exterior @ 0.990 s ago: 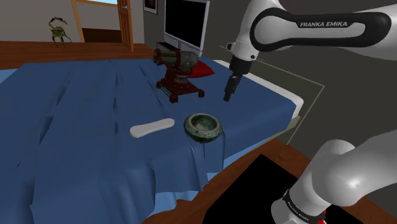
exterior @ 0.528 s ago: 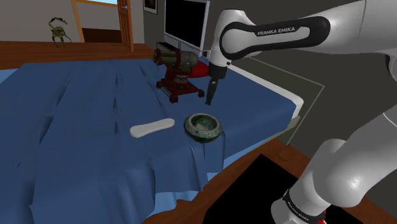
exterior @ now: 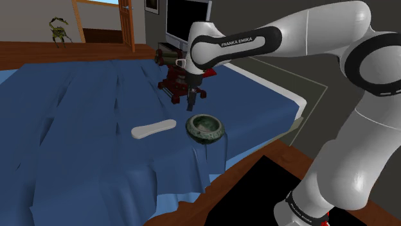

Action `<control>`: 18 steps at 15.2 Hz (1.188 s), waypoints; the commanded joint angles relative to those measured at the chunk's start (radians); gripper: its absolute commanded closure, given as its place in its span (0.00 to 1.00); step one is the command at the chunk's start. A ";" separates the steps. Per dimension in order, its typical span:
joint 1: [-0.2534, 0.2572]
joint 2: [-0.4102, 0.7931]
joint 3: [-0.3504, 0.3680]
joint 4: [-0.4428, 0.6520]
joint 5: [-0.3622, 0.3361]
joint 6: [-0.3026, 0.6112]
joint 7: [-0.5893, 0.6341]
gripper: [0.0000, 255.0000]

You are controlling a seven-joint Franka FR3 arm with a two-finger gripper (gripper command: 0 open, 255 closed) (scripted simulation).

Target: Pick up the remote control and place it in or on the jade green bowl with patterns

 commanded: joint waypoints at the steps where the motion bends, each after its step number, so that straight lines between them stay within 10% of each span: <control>1: 0.009 0.068 0.010 0.054 -0.006 0.009 -0.051 0.00; 13: 0.097 0.474 0.093 0.447 -0.090 -0.010 -0.278 0.00; 18: 0.098 0.496 0.091 0.413 -0.093 0.046 -0.276 0.00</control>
